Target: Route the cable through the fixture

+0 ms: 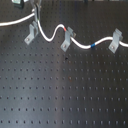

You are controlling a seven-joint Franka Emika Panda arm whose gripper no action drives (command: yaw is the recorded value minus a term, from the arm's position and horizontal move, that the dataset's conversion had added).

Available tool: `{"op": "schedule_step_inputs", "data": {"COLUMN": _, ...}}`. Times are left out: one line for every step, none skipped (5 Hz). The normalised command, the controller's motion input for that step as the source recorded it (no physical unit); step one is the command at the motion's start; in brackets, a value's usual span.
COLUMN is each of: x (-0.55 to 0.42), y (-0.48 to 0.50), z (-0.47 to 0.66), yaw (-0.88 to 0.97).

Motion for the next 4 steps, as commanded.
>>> {"op": "schedule_step_inputs", "data": {"x": -0.130, "y": 0.192, "z": -0.07, "yaw": 0.00}}
{"op": "schedule_step_inputs", "data": {"x": -0.104, "y": 0.261, "z": -0.01, "yaw": 0.08}}
{"op": "schedule_step_inputs", "data": {"x": -0.199, "y": 0.234, "z": 0.09, "yaw": 0.04}}
{"op": "schedule_step_inputs", "data": {"x": -0.176, "y": 0.283, "z": 0.21, "yaw": 0.02}}
